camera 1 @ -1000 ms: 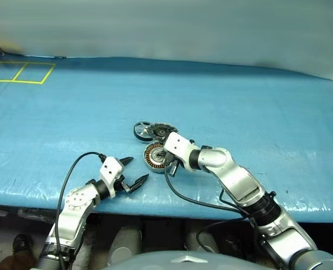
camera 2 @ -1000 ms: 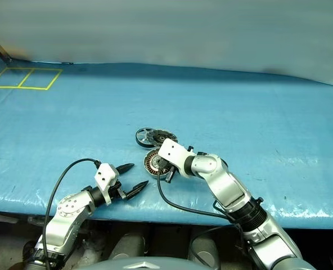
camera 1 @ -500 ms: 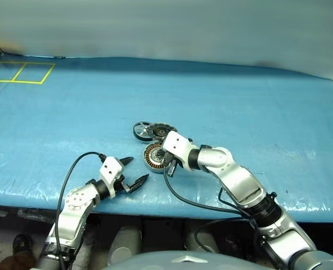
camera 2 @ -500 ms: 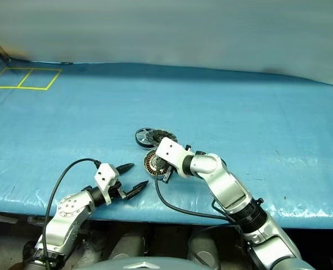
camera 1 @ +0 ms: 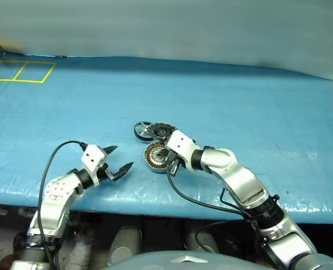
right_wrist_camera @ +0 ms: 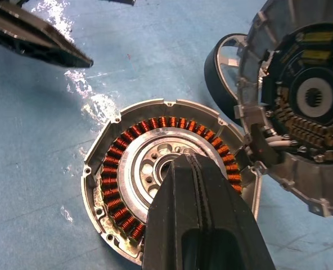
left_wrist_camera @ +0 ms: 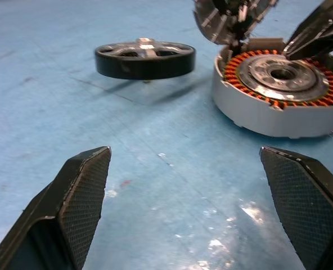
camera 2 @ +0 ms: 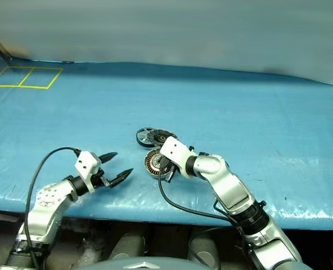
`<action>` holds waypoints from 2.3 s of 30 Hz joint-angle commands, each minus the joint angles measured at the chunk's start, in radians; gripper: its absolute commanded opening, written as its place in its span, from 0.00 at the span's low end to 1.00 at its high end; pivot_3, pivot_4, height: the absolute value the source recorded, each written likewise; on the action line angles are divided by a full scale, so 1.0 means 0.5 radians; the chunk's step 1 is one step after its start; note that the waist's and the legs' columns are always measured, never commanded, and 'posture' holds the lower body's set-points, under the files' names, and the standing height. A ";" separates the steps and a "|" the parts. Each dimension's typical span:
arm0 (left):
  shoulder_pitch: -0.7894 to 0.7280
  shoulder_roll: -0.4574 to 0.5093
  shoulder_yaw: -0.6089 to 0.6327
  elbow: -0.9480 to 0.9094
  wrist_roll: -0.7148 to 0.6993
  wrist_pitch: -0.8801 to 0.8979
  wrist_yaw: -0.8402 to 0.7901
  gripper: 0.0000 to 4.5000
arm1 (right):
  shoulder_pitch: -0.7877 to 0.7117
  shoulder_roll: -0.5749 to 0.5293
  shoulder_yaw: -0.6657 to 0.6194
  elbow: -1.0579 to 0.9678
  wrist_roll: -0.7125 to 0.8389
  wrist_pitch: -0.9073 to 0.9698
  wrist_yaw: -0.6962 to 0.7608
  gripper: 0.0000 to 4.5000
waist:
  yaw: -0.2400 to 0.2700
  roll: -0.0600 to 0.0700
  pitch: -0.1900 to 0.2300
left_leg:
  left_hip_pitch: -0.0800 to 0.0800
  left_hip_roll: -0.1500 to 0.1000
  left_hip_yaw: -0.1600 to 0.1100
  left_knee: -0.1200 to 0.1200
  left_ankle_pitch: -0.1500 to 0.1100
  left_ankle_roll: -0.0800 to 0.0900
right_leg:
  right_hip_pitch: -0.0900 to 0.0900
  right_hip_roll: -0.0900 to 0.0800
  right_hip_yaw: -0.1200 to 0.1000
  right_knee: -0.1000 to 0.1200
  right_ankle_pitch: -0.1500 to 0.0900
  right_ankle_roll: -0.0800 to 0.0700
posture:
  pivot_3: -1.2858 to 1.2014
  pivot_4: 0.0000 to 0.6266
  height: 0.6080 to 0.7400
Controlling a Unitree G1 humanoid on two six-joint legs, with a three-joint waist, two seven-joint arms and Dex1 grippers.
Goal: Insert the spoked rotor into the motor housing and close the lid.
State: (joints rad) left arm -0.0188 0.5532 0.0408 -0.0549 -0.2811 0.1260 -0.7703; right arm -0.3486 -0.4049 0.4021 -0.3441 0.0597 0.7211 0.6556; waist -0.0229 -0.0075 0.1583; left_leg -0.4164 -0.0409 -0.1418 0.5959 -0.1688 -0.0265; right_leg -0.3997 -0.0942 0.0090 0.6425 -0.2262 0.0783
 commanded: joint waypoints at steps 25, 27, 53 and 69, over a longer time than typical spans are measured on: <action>-1.841 -0.045 -0.486 1.995 0.558 -0.397 -0.804 1.00 | 0.573 0.185 -0.475 0.194 0.498 -1.161 0.212 0.00 | -0.031 -0.014 0.014 | 0.001 0.000 0.000 0.002 0.001 -0.001 | 0.003 0.005 0.003 0.001 0.008 0.020 | 0.52 0.24 1.00; -1.898 -0.072 -0.491 2.082 0.590 -0.430 -0.802 1.00 | 0.580 0.195 -0.473 0.233 0.498 -1.204 0.218 0.00 | -0.030 -0.015 0.014 | 0.001 0.000 0.000 0.003 0.001 -0.001 | 0.004 0.005 0.003 0.001 0.008 0.021 | 0.52 0.24 1.00; -1.990 -0.210 -0.595 2.412 0.926 -0.556 -0.832 0.91 | 0.700 0.206 -0.454 0.325 0.380 -1.356 0.105 0.35 | -0.035 -0.017 0.017 | 0.002 -0.001 0.000 0.006 0.001 -0.001 | 0.005 0.006 0.005 0.005 0.008 0.022 | 0.52 0.24 1.00; -1.920 -0.114 -0.654 2.430 1.047 -0.632 -0.745 0.70 | 0.656 0.208 -0.461 0.374 0.374 -1.320 0.058 0.35 | -0.049 -0.016 0.016 | 0.011 0.000 0.000 0.020 0.001 0.000 | 0.015 0.006 0.006 0.016 0.008 0.023 | 0.52 0.24 1.00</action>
State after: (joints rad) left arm -1.0050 0.4711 -0.2748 1.1382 0.2154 -0.1911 -1.1503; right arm -0.0130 -0.3046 0.1829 -0.1410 0.2404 0.0677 0.6902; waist -0.0475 -0.0155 0.1663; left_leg -0.4109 -0.0410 -0.1417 0.6060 -0.1681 -0.0265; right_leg -0.3923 -0.0910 0.0118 0.6506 -0.2220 0.0898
